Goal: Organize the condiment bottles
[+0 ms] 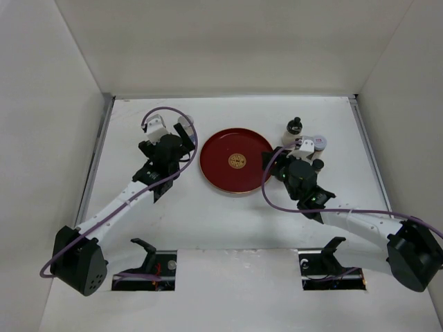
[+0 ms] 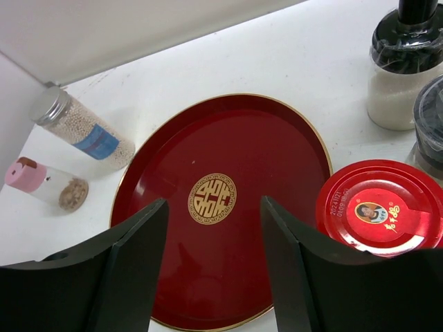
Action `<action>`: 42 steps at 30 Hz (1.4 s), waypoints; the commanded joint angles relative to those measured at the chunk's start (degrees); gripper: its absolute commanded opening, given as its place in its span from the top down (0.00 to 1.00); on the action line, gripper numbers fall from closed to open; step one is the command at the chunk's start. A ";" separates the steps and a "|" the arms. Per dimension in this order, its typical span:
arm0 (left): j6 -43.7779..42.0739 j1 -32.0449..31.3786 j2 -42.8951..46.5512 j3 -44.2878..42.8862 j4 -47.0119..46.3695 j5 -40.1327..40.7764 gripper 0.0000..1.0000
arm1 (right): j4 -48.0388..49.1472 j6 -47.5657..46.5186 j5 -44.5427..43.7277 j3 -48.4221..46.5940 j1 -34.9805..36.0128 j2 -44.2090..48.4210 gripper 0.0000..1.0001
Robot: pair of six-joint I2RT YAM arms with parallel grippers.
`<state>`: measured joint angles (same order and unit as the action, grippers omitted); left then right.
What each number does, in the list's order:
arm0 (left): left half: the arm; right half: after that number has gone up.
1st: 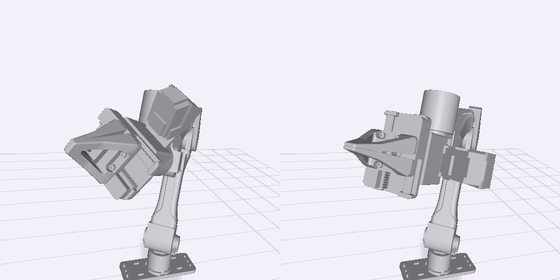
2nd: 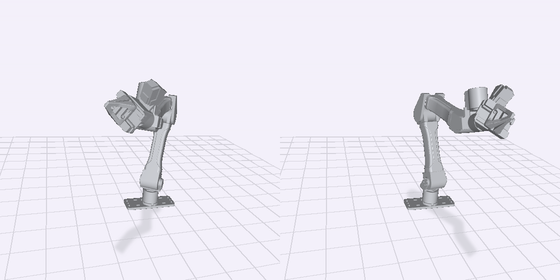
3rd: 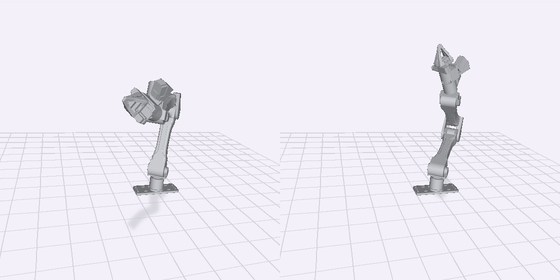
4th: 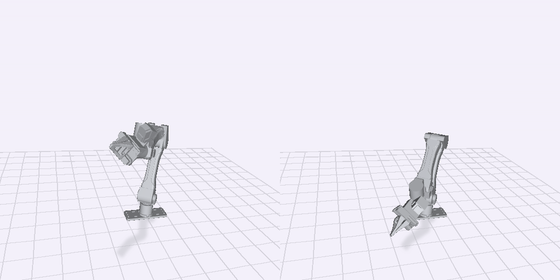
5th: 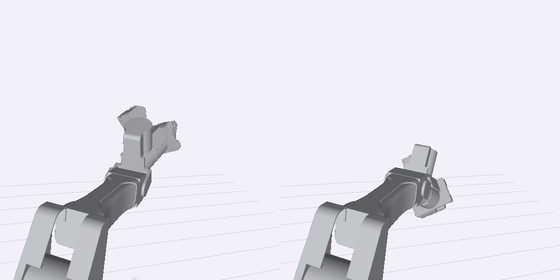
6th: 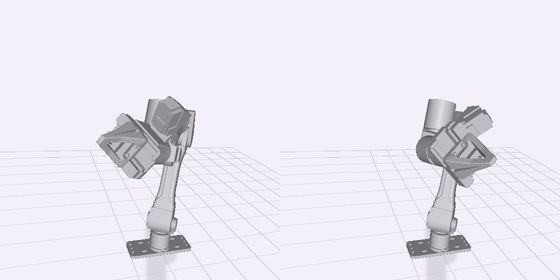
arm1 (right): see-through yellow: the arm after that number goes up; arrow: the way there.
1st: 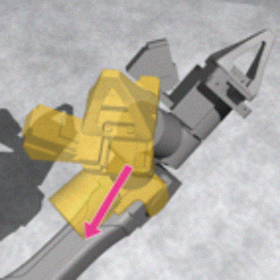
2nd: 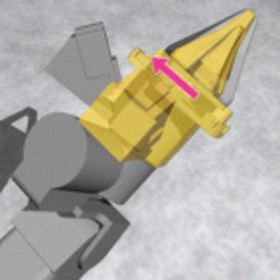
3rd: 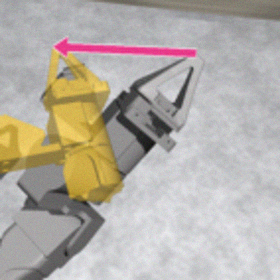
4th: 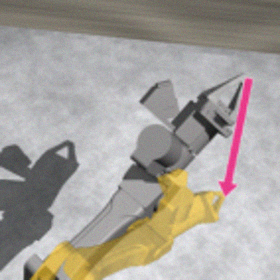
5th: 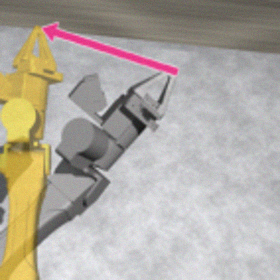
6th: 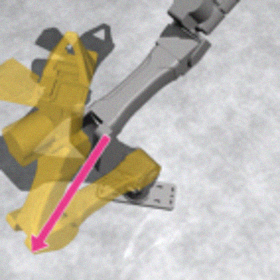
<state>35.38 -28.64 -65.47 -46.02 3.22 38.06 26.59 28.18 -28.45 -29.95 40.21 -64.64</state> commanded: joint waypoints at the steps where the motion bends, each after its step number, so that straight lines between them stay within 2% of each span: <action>1: -0.57 -1.01 0.08 -0.48 -2.61 0.17 0.00 | 2.41 -0.76 0.32 -2.04 0.44 0.92 0.41; 2: -0.74 -1.10 0.26 -0.04 -3.13 0.17 0.00 | 2.33 -0.85 0.41 -2.21 0.44 0.83 0.46; 5: -2.93 -2.07 1.13 1.10 -5.76 -0.01 0.00 | 1.54 -1.38 0.59 -3.00 1.23 0.40 0.71; 7: -5.22 -3.47 1.75 2.42 -9.18 0.17 0.00 | 0.49 -1.90 0.41 -3.79 1.67 0.04 0.82; 10: -8.56 -5.06 1.84 4.70 -15.33 -0.36 0.00 | -1.62 -2.69 -0.38 -5.11 2.37 -0.05 0.85; 12: -10.93 -6.29 1.75 6.46 -18.94 0.26 0.00 | -4.34 -3.05 -2.13 -6.34 2.72 0.83 0.81; 15: -12.17 -7.43 2.36 9.27 -23.16 0.26 0.00 | -9.34 -4.54 -5.64 -8.01 2.90 2.24 0.70; 16: -12.17 -7.78 2.63 10.15 -24.22 0.00 0.00 | -11.71 -4.80 -7.13 -8.45 2.90 2.76 0.61; 18: -11.91 -8.40 3.24 12.00 -26.07 -0.09 0.00 | -16.02 -5.33 -10.12 -8.98 2.90 4.08 0.32; 19: -11.82 -8.84 3.33 12.88 -27.03 -0.53 0.00 | -18.13 -6.03 -11.27 -9.24 2.47 4.69 0.21; 20: -11.82 -9.28 3.51 13.67 -28.09 -1.14 0.00 | -20.15 -6.38 -12.58 -9.33 2.03 5.48 0.12; 21: -11.82 -9.71 3.68 14.46 -28.97 -1.67 0.00 | -22.09 -6.91 -13.47 -9.51 1.68 6.10 0.08; 24: -11.91 -11.65 3.86 16.48 -31.95 -3.17 0.17 | -28.94 -6.57 -14.97 -10.21 -0.17 7.42 0.02; 26: -12.08 -12.79 3.51 17.54 -34.06 -4.48 0.31 | -31.76 -6.21 -14.88 -10.65 -1.31 7.69 0.00; 29: -12.00 -14.02 2.98 19.47 -37.75 -5.37 0.49 | -34.32 -5.60 -14.09 -12.05 -2.81 6.03 0.00; 31: -12.08 -15.08 2.11 20.61 -40.65 -5.37 0.58 | -35.46 -5.07 -13.83 -13.02 -3.69 4.27 0.00; 34: -12.35 -16.31 1.05 21.32 -42.24 -5.98 0.60 | -36.08 -4.81 -12.16 -14.34 -5.09 0.67 0.00; 37: -12.44 -17.01 -0.18 22.11 -44.00 -6.51 0.57 | -35.12 -4.72 -9.44 -15.39 -6.15 -3.55 0.00; 42: -12.44 -17.19 -1.06 22.90 -45.32 -6.60 0.58 | -33.54 -4.10 -7.77 -16.98 -7.20 -8.65 0.00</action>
<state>23.42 -45.47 -66.59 -23.70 -37.23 32.29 -7.99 23.05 -37.80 -43.79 33.65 -72.20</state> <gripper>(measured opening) 0.425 0.998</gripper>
